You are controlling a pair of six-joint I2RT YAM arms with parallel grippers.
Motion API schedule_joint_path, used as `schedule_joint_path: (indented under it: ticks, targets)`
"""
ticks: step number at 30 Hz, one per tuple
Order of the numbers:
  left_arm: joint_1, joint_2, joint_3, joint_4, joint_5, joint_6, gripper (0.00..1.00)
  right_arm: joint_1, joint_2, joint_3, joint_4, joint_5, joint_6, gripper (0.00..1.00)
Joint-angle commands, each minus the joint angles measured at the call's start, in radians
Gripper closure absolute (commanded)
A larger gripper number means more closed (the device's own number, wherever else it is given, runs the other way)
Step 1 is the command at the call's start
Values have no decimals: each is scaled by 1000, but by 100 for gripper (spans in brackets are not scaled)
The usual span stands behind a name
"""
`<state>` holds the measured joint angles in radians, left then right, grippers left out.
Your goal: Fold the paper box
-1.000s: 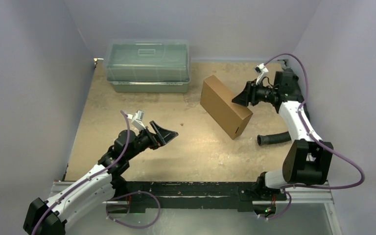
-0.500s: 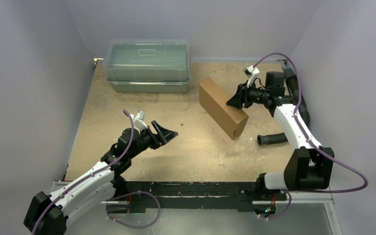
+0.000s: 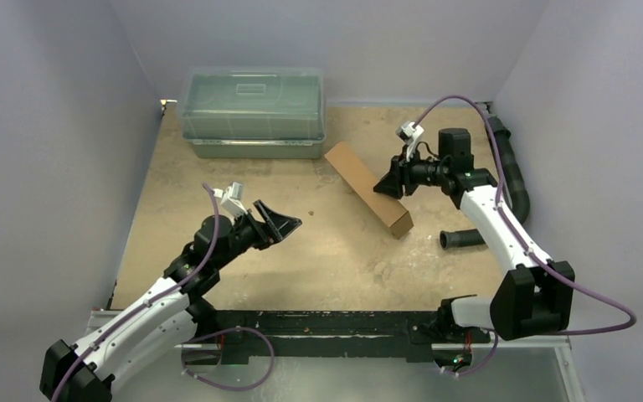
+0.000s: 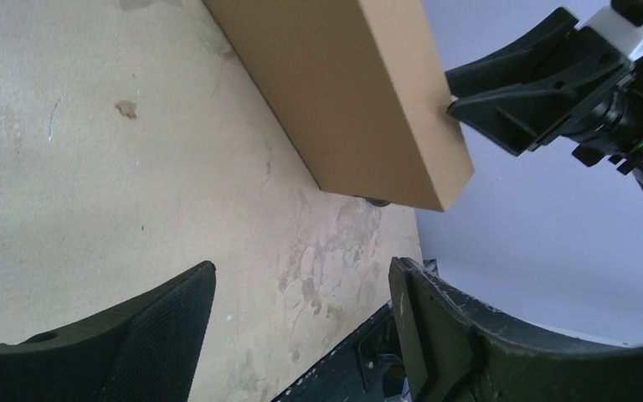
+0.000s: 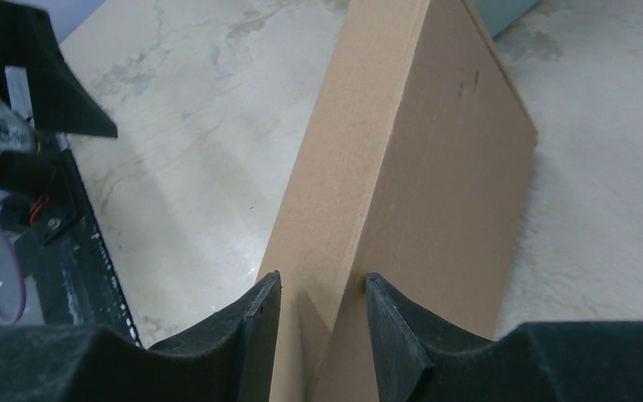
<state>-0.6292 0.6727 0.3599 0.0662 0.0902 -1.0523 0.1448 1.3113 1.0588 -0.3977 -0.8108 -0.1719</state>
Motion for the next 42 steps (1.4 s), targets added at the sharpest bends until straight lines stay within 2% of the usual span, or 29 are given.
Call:
schedule_joint_path:
  ticks: [1, 4, 7, 12, 17, 22, 23, 25, 29, 34, 37, 42]
  targets:
    - [-1, -32, 100, -94, -35, 65, 25, 29, -31, -12, -24, -86, -63, 55]
    - [0, -44, 115, -132, -43, 75, 25, 33, -42, -16, -33, -132, -87, 54]
    - [0, -51, 113, -135, -37, 72, 25, 33, -66, -30, -40, -169, -128, 48]
    - [-1, -50, 82, -37, 30, 20, 25, 31, -112, -61, -48, -195, -190, 43]
    - [0, -45, 74, -34, 40, 17, 25, 9, -119, -70, -48, -219, -212, 42]
    - [-7, 91, 58, 51, 162, -34, 25, -86, -193, -175, 37, -223, -264, 33]
    - [-22, 134, 90, 43, 175, -14, 26, -118, -223, -208, 84, -233, -261, 32]
    - [-91, 216, 195, -39, 114, 69, 27, -179, -284, -264, 150, -243, -240, 28]
    - [-355, 424, 502, -324, -206, 314, 26, -251, -370, -317, 228, -210, -203, 21]
    - [-616, 768, 813, -411, -338, 672, 21, -329, -352, -313, 262, -169, -151, 20]
    - [-676, 939, 953, -475, -433, 829, 20, -360, -339, -315, 271, -150, -134, 20]
    - [-682, 1090, 1060, -494, -533, 876, 22, -402, -340, -321, 294, -141, -102, 20]
